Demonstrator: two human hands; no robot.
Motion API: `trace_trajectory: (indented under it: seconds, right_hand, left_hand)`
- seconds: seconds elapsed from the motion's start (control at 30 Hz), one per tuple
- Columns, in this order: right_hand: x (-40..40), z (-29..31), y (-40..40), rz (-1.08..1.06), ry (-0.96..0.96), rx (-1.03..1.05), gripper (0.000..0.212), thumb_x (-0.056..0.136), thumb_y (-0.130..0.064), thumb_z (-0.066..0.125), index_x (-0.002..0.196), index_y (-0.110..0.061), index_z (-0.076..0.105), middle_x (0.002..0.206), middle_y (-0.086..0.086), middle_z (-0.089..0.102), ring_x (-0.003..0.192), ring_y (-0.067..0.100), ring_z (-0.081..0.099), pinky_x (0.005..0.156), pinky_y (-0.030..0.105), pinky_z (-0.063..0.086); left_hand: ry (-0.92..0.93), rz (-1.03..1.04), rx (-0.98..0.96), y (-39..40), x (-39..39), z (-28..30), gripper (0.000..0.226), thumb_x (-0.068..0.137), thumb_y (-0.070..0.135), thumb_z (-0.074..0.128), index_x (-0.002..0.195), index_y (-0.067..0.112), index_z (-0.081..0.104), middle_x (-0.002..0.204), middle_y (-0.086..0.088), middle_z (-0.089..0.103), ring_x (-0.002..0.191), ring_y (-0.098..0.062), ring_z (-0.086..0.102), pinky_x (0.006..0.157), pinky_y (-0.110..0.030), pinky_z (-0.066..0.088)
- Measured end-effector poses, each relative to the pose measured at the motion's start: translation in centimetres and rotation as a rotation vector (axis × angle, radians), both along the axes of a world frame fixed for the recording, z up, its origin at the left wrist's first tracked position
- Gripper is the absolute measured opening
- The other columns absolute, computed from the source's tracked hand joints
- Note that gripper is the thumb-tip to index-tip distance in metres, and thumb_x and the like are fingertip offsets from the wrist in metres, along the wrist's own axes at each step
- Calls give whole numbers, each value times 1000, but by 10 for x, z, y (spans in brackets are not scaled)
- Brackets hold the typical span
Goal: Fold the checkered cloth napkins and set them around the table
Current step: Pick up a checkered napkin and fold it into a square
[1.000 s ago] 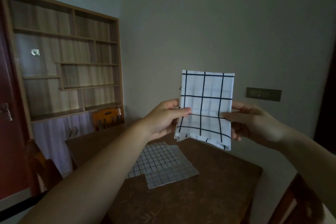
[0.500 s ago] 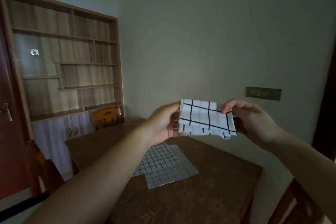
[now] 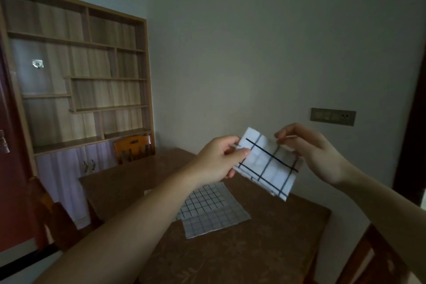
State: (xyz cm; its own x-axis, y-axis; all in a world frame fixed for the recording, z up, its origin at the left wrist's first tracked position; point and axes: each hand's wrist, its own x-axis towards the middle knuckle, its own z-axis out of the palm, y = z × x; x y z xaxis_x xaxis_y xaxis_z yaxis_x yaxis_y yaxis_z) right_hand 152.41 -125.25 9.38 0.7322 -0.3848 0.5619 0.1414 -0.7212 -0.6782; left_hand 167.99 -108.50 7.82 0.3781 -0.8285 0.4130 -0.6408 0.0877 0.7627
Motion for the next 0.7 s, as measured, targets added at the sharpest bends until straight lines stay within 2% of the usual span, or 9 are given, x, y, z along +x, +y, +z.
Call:
trace_trajectory:
  seconds: [0.07, 0.13, 0.23, 0.33, 0.4, 0.47, 0.6, 0.63, 0.7]
  right_hand:
    - [4, 1, 9, -51, 34, -211, 25, 97, -38, 49, 85, -21, 63, 79, 2, 63, 71, 7, 56, 67, 24, 42]
    - [9, 2, 16, -93, 24, -389, 40, 99, -33, 47, 65, -12, 54, 57, -3, 49, 54, 8, 44, 55, 18, 33]
    - [15, -2, 17, -115, -27, -484, 47, 98, -27, 49, 58, -2, 44, 50, 3, 35, 47, 11, 33, 48, 21, 27]
    - [16, -5, 15, -116, -55, -442, 47, 98, -27, 50, 58, -3, 47, 49, -1, 35, 45, 11, 34, 47, 21, 27]
    - [15, -6, 15, -102, -57, -355, 50, 97, -36, 49, 56, -7, 49, 47, -3, 37, 43, 9, 35, 46, 21, 28]
    - [13, -8, 15, -100, 22, -330, 53, 95, -44, 49, 50, -14, 47, 44, -4, 36, 39, 8, 34, 43, 20, 28]
    - [17, -14, 9, -118, 112, -399, 55, 93, -45, 51, 49, -13, 43, 45, -3, 34, 38, 9, 32, 41, 20, 24]
    - [18, -14, 9, -113, 99, -369, 56, 92, -46, 52, 49, -11, 45, 45, -3, 35, 39, 9, 32, 41, 19, 24]
    - [17, -14, 8, -62, 68, -179, 56, 88, -50, 56, 52, -8, 55, 45, -2, 43, 40, 8, 40, 42, 21, 31]
  left_hand:
    - [-63, -73, 33, -3, -6, -1, 16, 97, 26, 54, 101, 13, 62, 69, -6, 60, 51, -14, 51, 53, -28, 41]
    - [-97, -107, 62, -7, -9, -2, 13, 97, 29, 54, 97, 18, 62, 75, -9, 63, 55, -17, 54, 52, -27, 43]
    - [-103, -120, 82, -9, -7, -4, 20, 95, 33, 57, 96, 14, 61, 72, -14, 60, 51, -12, 50, 50, -27, 39]
    - [-29, -150, 77, -8, -4, -4, 27, 94, 32, 59, 98, 6, 59, 71, -15, 51, 51, -16, 43, 47, -25, 33]
    - [51, -152, 49, -7, 1, -4, 23, 94, 31, 59, 100, 9, 62, 78, -15, 53, 62, -23, 45, 54, -28, 40]
    - [127, -155, 15, -6, 7, -4, 16, 94, 30, 58, 96, 15, 64, 83, -15, 53, 69, -27, 44, 57, -35, 39]
    - [108, -101, 47, -6, 18, -8, 16, 96, 24, 55, 103, 13, 65, 81, -15, 53, 55, -19, 37, 46, -24, 30]
    - [131, -102, 36, -7, 19, -10, 18, 95, 27, 57, 103, 13, 65, 81, -14, 52, 58, -20, 38, 48, -26, 31]
    - [171, -83, -11, -10, 21, -12, 15, 91, 34, 60, 96, 22, 68, 82, -12, 52, 66, -24, 43, 56, -31, 36]
